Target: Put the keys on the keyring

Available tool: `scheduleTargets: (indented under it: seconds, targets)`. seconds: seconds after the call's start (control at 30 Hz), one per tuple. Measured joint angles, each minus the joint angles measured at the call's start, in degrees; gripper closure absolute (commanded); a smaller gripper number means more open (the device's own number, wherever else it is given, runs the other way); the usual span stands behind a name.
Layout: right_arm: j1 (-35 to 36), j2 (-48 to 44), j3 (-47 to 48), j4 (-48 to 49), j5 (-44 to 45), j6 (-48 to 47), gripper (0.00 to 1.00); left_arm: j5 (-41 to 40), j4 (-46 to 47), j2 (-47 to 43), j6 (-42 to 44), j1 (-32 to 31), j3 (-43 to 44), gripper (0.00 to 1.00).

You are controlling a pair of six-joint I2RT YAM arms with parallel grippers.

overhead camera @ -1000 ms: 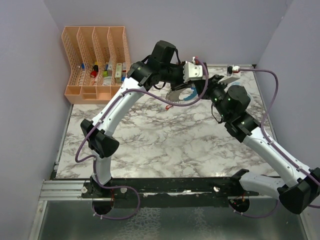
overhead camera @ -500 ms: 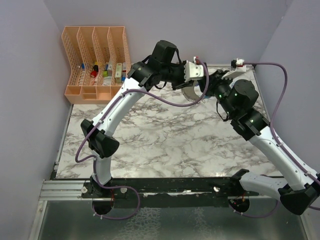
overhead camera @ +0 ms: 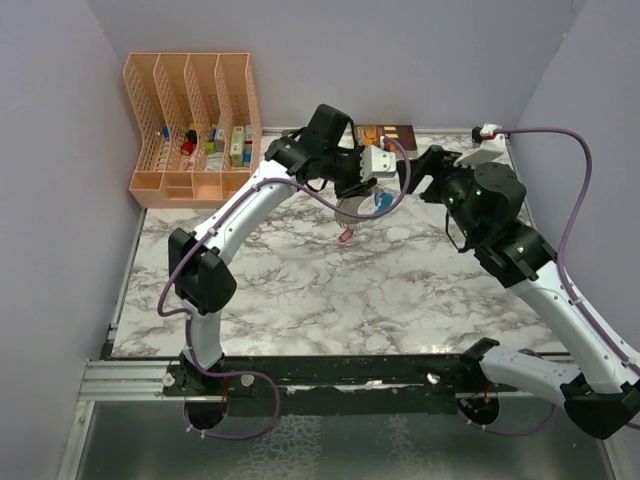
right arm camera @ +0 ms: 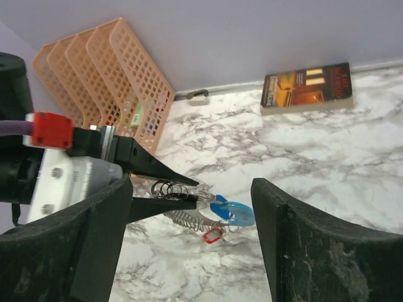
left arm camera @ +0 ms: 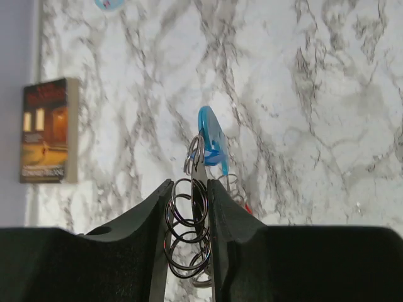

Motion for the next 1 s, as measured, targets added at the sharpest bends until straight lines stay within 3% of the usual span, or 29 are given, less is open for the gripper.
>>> scheduleTargets:
  seconds: [0.07,0.17,0.37,0.6,0.7,0.8,0.9,1.0]
  targets:
    - [0.0,-0.5,0.0,-2.3,1.8,-0.2,0.17,0.5,0.9,0.0,0.4,0.9,-4.1,1.0]
    - [-0.7,-0.9,0.0,-5.9,3.4,-0.3,0.01,0.6,3.0,0.3,0.5,1.7,-10.2,1.0]
    - [-4.6,0.9,0.0,-12.2,2.0,-0.5,0.01,0.5,8.0,2.8,0.3,3.2,-17.9,1.0]
    - [-5.4,3.4,0.0,-15.7,-0.2,-1.3,0.01,0.4,16.1,3.0,-2.9,5.2,-21.1,0.75]
    - [-5.4,5.5,1.9,-18.3,2.3,0.3,0.01,0.4,17.7,3.4,-5.3,6.6,-21.4,0.6]
    - [-5.4,7.2,3.9,-20.7,5.1,0.9,0.01,-0.1,20.2,3.7,-6.9,9.1,-22.2,0.52]
    - [-5.4,7.6,4.6,-21.5,6.8,0.9,0.01,-0.9,21.4,4.6,-8.3,11.0,-22.2,0.28]
    - [-5.4,7.6,4.6,-21.4,7.4,0.5,0.01,-1.7,21.6,6.0,-9.2,12.5,-21.2,0.2]
